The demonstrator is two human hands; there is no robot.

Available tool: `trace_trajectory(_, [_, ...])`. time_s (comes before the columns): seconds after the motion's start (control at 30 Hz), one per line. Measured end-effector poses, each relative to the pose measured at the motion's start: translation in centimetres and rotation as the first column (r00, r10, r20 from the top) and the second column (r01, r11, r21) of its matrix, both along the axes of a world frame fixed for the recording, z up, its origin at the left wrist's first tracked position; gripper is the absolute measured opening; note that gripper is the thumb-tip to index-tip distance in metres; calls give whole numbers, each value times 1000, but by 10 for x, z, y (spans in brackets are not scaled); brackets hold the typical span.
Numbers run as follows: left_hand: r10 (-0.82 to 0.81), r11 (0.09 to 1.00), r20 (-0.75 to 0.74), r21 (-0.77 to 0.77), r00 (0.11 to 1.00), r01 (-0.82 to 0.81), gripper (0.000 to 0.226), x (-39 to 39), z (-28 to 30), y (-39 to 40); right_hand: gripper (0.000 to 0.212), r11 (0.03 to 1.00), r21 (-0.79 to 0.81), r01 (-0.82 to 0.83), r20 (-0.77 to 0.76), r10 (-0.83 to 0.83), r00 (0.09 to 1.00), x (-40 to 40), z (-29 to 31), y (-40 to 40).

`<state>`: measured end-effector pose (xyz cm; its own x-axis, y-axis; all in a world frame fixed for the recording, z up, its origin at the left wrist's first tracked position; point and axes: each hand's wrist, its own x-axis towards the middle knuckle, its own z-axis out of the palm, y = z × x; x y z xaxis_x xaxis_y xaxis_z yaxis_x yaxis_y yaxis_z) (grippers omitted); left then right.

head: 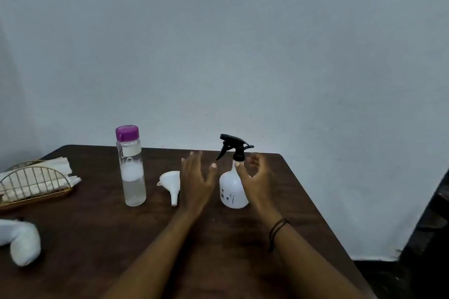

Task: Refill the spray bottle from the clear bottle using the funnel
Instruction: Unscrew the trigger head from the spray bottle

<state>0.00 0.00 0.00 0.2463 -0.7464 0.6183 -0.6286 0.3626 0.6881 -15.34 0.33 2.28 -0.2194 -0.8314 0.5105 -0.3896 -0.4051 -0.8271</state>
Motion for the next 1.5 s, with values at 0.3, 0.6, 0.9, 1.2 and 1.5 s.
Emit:
trace_trajectory(0.3, [-146, 984, -73, 95, 987, 153, 55, -16, -11, -9, 25, 979, -58, -197, 281, 205, 938, 20, 0, -25])
trace_trajectory(0.6, [-302, 951, -184, 1, 935, 308, 38, -34, -5, -9, 19, 980, -130, -152, 293, 185, 938, 34, -10, -29])
trace_trajectory(0.9, [-320, 934, -228, 88, 920, 347, 17, -37, -16, -17, 19, 989, -103, -110, 231, 132, 964, 34, -20, -31])
trace_trajectory(1.2, [-342, 934, -194, 39, 919, 356, 48, -38, -14, -12, 23, 986, -62, -155, 273, 166, 948, 35, -14, -30])
trace_trajectory(1.5, [-326, 943, -163, 18, 931, 334, 53, -40, -17, -9, 31, 963, -25, -267, 339, 260, 904, 36, -13, -24])
